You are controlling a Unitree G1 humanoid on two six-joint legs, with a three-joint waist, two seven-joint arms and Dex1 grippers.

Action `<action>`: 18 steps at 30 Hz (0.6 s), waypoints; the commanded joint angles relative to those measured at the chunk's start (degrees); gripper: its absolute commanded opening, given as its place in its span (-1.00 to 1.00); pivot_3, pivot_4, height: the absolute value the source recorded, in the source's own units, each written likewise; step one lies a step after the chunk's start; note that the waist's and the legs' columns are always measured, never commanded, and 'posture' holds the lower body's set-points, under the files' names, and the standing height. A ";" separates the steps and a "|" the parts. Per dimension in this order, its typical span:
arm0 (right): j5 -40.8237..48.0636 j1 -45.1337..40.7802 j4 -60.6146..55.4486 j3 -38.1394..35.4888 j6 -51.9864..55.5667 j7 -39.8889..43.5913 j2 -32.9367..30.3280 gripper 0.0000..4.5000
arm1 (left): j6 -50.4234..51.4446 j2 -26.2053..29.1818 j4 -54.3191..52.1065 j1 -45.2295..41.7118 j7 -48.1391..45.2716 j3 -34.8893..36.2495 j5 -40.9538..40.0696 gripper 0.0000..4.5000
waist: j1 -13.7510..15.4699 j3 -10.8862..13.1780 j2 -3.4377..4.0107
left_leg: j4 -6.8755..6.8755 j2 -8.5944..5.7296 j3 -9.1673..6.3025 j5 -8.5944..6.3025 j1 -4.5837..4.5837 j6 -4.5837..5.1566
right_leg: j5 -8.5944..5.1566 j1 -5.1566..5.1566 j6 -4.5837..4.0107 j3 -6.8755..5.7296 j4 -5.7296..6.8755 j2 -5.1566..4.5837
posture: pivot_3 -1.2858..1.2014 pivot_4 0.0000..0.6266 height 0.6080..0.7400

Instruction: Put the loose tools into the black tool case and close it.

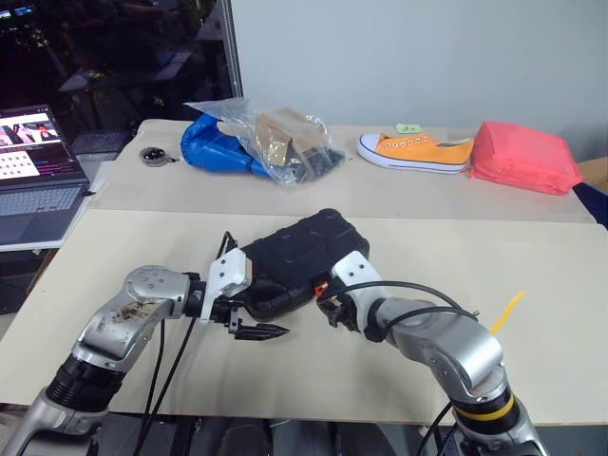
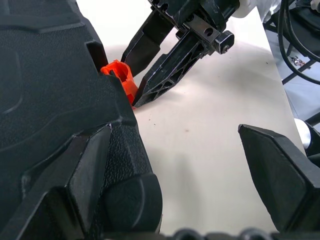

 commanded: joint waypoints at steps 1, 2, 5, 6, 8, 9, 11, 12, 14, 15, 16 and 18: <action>0.58 -0.56 -3.96 -0.82 -2.09 1.41 -0.39 -0.46 | 1.38 -0.20 1.47 1.10 0.02 -2.34 1.62 0.94 | 0.02 0.00 0.00 | 0.00 0.00 0.00 0.00 0.00 0.00 | 0.00 0.00 0.00 0.00 0.00 -0.01 | 0.03 -0.52 1.00; 0.87 -0.43 -3.88 -1.09 -1.88 1.71 -0.34 -0.46 | 1.42 -0.29 1.50 1.05 0.05 -2.40 1.62 0.94 | 0.03 0.00 0.00 | 0.00 0.00 0.00 0.00 0.00 0.00 | 0.00 0.00 0.00 0.00 -0.01 0.00 | 0.03 -0.52 1.00; 1.19 0.02 -3.56 -1.45 -2.34 2.44 -0.07 0.06 | 1.49 -0.51 1.57 0.97 0.09 -2.43 1.61 0.94 | 0.04 0.00 0.00 | 0.00 0.00 0.00 0.00 0.00 0.00 | 0.00 0.00 -0.01 -0.01 -0.01 0.00 | 0.03 -0.52 1.00; 1.08 0.20 -3.47 -1.36 -2.52 2.55 -0.08 0.24 | 1.50 -0.55 1.59 0.94 0.10 -2.43 1.61 0.94 | 0.08 0.00 0.00 | 0.00 0.00 -0.01 0.00 0.00 0.00 | 0.00 0.01 0.00 -0.01 0.00 0.00 | 0.03 -0.52 1.00; 0.70 0.65 -3.64 -1.19 -2.63 2.30 -0.20 0.51 | 1.53 -0.69 1.64 0.82 0.15 -2.44 1.62 0.94 | 0.09 0.00 0.00 | 0.01 0.00 -0.02 0.00 0.01 0.00 | 0.00 0.03 0.00 -0.02 0.00 0.00 | 0.03 -0.52 1.00; 0.66 0.87 -3.78 -1.26 -2.61 2.22 -0.19 0.65 | 1.54 -0.75 1.67 0.76 0.17 -2.45 1.63 0.94 | 0.10 0.00 -0.01 | 0.01 0.00 -0.02 0.00 0.02 0.00 | 0.00 0.03 0.00 -0.02 0.00 0.00 | 0.03 -0.52 1.00; 0.73 1.62 -4.10 -2.30 -2.21 1.76 0.63 0.76 | 1.55 -0.77 1.70 0.71 0.18 -2.43 1.64 0.94 | 0.09 0.00 0.00 | 0.02 0.00 -0.02 0.00 0.03 0.00 | 0.00 0.05 0.00 -0.02 0.00 0.00 | 0.03 -0.52 1.00; 0.78 2.00 -4.26 -2.84 -2.01 1.55 1.05 0.76 | 1.58 -0.74 1.66 0.72 0.17 -2.38 1.61 0.94 | 0.10 -0.01 -0.01 | 0.02 0.00 -0.01 0.00 0.03 0.00 | 0.00 0.05 0.00 -0.02 0.00 -0.01 | 0.03 -0.52 1.00; 0.51 3.02 -4.39 -3.63 -2.05 1.02 1.47 0.76 | 1.76 -0.73 1.54 0.64 0.19 -2.36 1.54 0.94 | 0.17 -0.01 -0.01 | 0.02 0.00 -0.02 0.00 0.03 0.00 | 0.00 0.05 0.00 -0.03 0.00 0.00 | 0.03 -0.52 1.00; 0.27 3.71 -4.39 -4.29 -2.17 0.43 2.26 0.76 | 1.84 -0.71 1.48 0.62 0.18 -2.33 1.48 0.94 | 0.16 -0.01 -0.01 | 0.02 0.00 -0.03 0.00 0.03 0.00 | 0.00 0.06 0.00 -0.04 0.00 0.00 | 0.03 -0.52 1.00; 0.08 4.48 -4.25 -5.15 -2.41 -0.16 3.21 0.76 | 1.91 -0.70 1.48 0.59 0.15 -2.30 1.44 0.94 | 0.15 -0.02 -0.01 | 0.02 0.00 -0.03 0.00 0.02 0.00 | 0.00 0.05 0.00 -0.03 0.00 0.00 | 0.03 -0.52 1.00; -0.09 6.25 -4.10 -7.33 -3.05 -1.56 6.12 0.76 | 1.96 -0.70 1.54 0.54 0.13 -2.24 1.40 0.94 | 0.17 -0.03 -0.02 | 0.02 0.00 -0.04 0.00 0.03 0.00 | 0.00 0.06 0.00 -0.03 0.00 0.00 | 0.03 -0.52 1.00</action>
